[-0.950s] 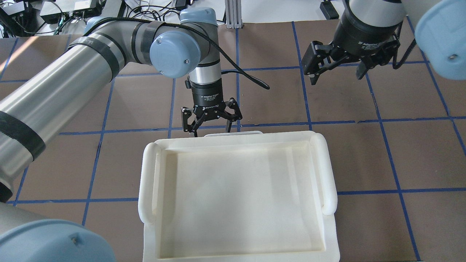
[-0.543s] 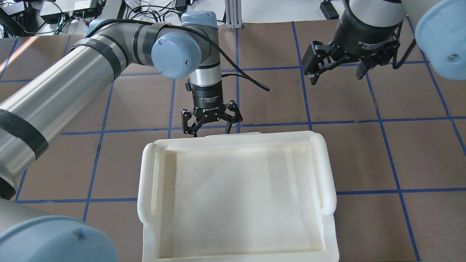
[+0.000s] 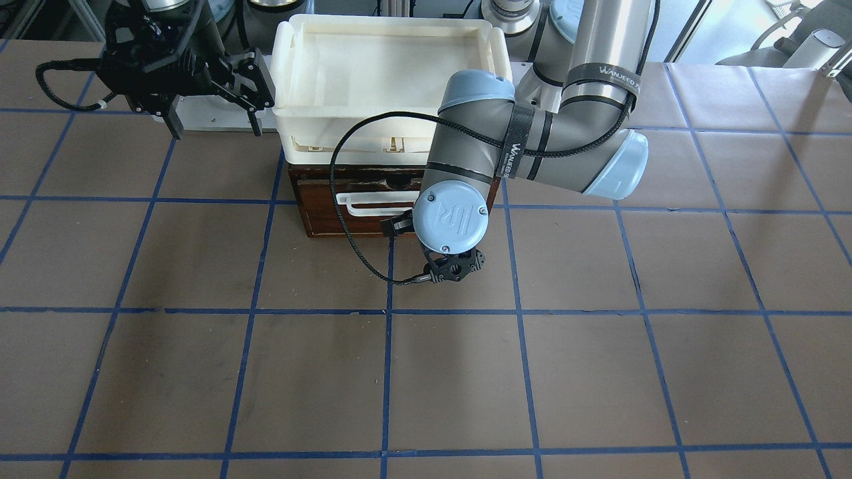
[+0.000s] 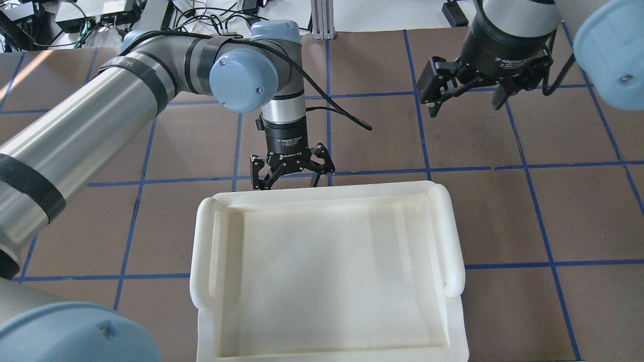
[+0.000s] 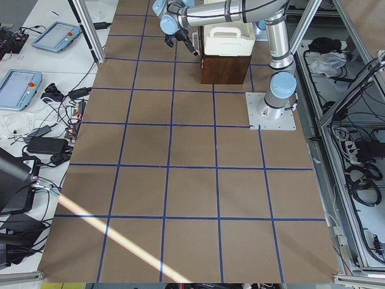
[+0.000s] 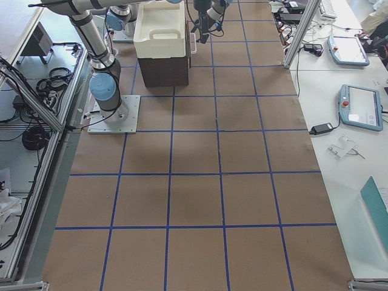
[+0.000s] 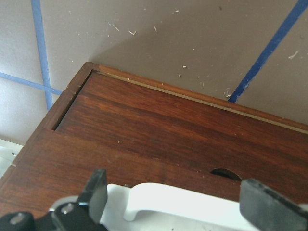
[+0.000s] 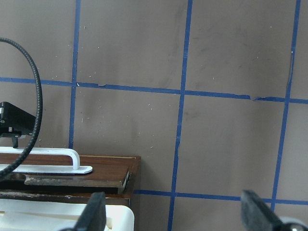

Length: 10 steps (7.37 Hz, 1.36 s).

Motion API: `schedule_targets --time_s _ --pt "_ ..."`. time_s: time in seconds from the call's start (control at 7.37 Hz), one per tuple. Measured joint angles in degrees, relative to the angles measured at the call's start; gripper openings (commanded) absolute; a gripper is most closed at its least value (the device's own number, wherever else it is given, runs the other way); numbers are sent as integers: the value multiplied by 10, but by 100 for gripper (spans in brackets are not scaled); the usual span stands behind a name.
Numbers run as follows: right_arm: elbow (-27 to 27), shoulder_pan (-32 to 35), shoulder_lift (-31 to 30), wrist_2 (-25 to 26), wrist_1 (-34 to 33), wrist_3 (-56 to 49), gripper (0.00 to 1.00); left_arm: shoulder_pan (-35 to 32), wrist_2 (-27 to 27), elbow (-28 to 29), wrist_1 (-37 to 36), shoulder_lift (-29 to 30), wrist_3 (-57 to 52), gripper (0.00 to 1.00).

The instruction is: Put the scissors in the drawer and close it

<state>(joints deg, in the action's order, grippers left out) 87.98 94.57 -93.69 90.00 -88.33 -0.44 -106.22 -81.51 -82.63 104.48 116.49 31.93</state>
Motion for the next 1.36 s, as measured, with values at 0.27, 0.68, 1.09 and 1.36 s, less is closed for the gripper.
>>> schedule_targets --time_s 0.27,0.68,1.09,1.36 --pt "0 0 0 0 0 0 100 0 -1 -1 8 -3 0 100" --pt "0 0 0 0 0 0 100 0 -3 0 13 -6 -1 100" --pt "0 0 0 0 1 0 100 34 -4 31 -21 -16 -22 100" --pt "0 0 0 0 0 0 100 80 -6 70 -41 -35 -104 100"
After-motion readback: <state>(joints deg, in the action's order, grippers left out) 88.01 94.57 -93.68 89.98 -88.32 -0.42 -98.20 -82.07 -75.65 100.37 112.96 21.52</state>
